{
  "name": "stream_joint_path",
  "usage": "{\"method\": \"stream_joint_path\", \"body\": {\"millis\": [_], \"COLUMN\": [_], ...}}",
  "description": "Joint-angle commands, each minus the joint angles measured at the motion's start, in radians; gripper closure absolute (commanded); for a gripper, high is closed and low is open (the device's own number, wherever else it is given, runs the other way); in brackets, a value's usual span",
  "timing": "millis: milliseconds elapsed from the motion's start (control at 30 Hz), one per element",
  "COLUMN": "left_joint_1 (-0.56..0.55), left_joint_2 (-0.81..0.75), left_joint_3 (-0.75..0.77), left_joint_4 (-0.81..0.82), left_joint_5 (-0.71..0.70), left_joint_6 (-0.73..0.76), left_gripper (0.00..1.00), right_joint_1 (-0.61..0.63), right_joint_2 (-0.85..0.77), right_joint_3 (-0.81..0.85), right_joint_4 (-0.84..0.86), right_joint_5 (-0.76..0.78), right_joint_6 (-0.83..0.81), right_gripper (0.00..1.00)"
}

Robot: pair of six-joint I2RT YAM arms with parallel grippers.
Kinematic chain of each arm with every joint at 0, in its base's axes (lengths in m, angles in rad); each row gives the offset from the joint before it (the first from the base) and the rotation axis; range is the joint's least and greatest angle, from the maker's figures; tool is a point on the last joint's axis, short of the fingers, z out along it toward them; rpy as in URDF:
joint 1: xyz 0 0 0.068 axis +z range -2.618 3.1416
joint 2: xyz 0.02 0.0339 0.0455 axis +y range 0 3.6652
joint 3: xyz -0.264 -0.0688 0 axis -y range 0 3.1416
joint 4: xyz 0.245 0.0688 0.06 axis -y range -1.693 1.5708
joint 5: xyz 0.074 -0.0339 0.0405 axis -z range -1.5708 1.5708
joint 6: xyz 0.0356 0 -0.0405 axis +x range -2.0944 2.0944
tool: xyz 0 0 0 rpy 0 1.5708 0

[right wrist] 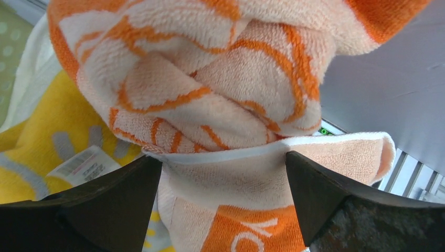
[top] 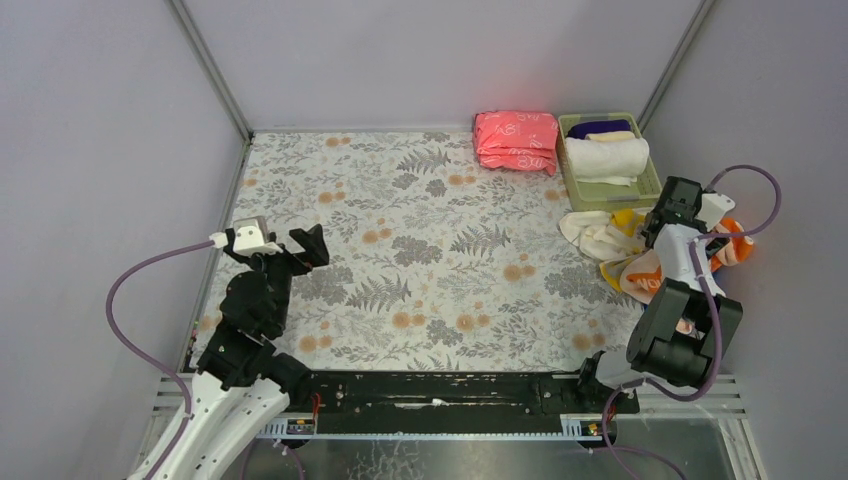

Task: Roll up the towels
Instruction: Pick up the towel at the corner of the board.

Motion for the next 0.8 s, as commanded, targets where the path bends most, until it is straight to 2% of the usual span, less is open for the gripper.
{"method": "stream_joint_path", "body": {"millis": [0, 133, 233, 300, 400, 433, 467, 600, 767], "left_joint_1": [-0.013, -0.013, -0.014, -0.014, -0.013, -0.013, -0.013, -0.013, -0.014], "left_joint_2": [0.005, 0.02, 0.028, 0.031, 0.033, 0.035, 0.037, 0.049, 0.052], "left_joint_3": [-0.01, -0.009, -0.009, -0.008, -0.009, -0.008, -0.008, -0.007, -0.004], "left_joint_4": [0.068, 0.065, 0.059, 0.056, 0.056, 0.056, 0.057, 0.063, 0.056], "left_joint_5": [-0.009, -0.004, 0.004, 0.007, 0.01, 0.012, 0.014, 0.027, 0.035], "left_joint_6": [0.022, 0.022, 0.023, 0.025, 0.027, 0.025, 0.025, 0.025, 0.023], "left_gripper": [0.0, 0.0, 0.0, 0.0, 0.0, 0.0, 0.0, 0.0, 0.0], "right_joint_1": [-0.035, -0.052, -0.053, -0.055, -0.055, -0.054, -0.054, -0.016, 0.16], "right_joint_2": [0.029, 0.069, 0.139, 0.172, 0.154, 0.123, 0.07, -0.096, -0.182], "right_joint_3": [0.005, 0.0, 0.036, 0.052, 0.095, 0.102, 0.109, 0.166, 0.348], "right_joint_4": [0.091, 0.144, 0.141, 0.136, 0.063, 0.047, 0.027, -0.032, -0.147], "right_joint_5": [-0.032, -0.096, -0.148, -0.17, -0.173, -0.17, -0.17, -0.178, -0.154], "right_joint_6": [-0.012, -0.007, -0.008, -0.013, -0.013, -0.018, -0.029, -0.038, -0.057], "right_gripper": [0.08, 0.18, 0.32, 0.48, 0.87, 0.95, 1.0, 1.0, 1.0]}}
